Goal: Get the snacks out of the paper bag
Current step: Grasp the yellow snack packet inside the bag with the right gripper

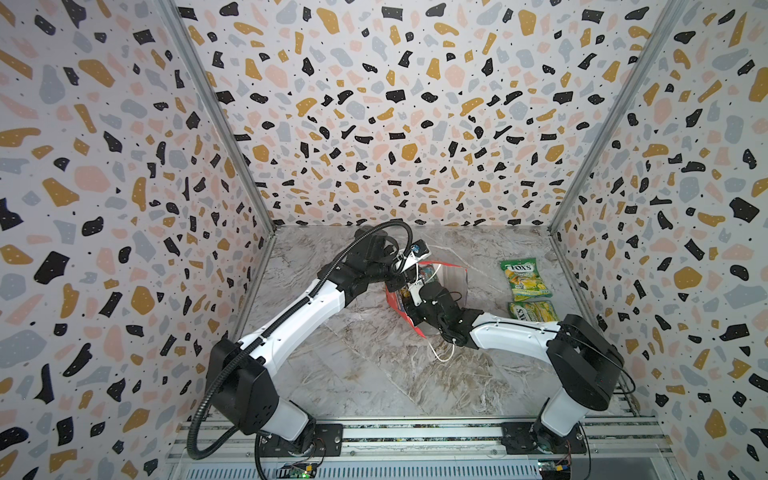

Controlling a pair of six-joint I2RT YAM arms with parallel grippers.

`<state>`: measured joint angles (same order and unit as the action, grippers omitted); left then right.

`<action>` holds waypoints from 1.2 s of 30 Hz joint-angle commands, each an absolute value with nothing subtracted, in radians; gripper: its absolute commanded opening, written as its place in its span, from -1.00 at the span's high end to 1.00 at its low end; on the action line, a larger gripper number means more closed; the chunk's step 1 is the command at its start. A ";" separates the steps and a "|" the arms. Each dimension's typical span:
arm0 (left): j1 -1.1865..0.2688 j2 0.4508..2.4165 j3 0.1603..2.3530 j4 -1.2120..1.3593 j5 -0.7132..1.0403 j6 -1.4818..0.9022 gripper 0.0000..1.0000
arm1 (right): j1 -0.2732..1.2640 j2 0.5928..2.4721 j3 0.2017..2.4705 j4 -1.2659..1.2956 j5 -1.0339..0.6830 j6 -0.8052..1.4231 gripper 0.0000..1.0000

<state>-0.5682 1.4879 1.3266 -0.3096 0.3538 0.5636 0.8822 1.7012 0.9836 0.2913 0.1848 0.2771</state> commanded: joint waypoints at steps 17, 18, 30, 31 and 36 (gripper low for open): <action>-0.583 1.442 1.299 -0.244 0.359 0.576 1.00 | 0.862 1.514 0.942 0.358 0.193 0.216 1.00; -0.583 1.442 1.298 -0.243 0.354 0.575 1.00 | 0.863 1.500 0.938 0.354 0.186 0.207 1.00; -0.581 1.444 1.296 -0.212 0.291 0.531 1.00 | 0.864 1.285 0.801 0.345 0.074 0.142 1.00; -0.581 1.444 1.297 -0.210 0.287 0.527 1.00 | 0.864 1.264 0.786 0.349 0.066 0.134 1.00; -0.577 1.440 1.294 -0.185 0.257 0.498 1.00 | 0.862 1.187 0.752 0.340 0.048 0.099 1.00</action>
<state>-0.5747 1.4742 1.3018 -0.2527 0.2787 0.5297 0.8658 1.2350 0.7502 0.3058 0.0628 0.1375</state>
